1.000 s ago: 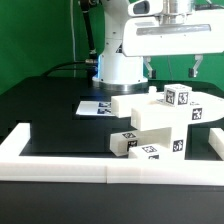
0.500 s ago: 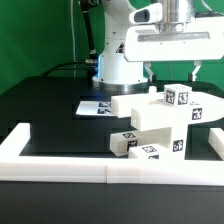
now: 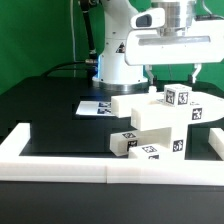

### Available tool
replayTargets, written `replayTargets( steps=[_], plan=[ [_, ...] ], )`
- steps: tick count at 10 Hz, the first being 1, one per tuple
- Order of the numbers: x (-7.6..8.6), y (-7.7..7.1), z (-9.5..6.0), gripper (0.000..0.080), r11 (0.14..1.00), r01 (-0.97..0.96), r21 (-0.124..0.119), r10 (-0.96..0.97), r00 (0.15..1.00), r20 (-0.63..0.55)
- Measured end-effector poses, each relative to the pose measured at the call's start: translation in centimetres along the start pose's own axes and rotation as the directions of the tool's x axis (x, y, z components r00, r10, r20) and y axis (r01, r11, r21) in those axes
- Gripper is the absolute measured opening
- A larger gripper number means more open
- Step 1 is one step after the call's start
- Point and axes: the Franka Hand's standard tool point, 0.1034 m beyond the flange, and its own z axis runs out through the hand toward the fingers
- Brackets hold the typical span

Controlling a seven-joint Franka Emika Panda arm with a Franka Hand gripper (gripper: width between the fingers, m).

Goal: Assemble chair

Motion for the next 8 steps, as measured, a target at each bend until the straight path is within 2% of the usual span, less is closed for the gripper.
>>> replayTargets(
  steps=[2,6,8],
  plan=[
    [0.6,-0.2,0.5,0.0649,0.996,0.085,-0.005,-0.085,0.996,0.005],
    [0.5,-0.1,0.7,0.0649,0.997,0.080,-0.007,-0.080,0.997,0.008],
    [0.7,-0.1,1.5,0.0649,0.976,0.216,-0.023,-0.217,0.976,-0.005]
  ],
)
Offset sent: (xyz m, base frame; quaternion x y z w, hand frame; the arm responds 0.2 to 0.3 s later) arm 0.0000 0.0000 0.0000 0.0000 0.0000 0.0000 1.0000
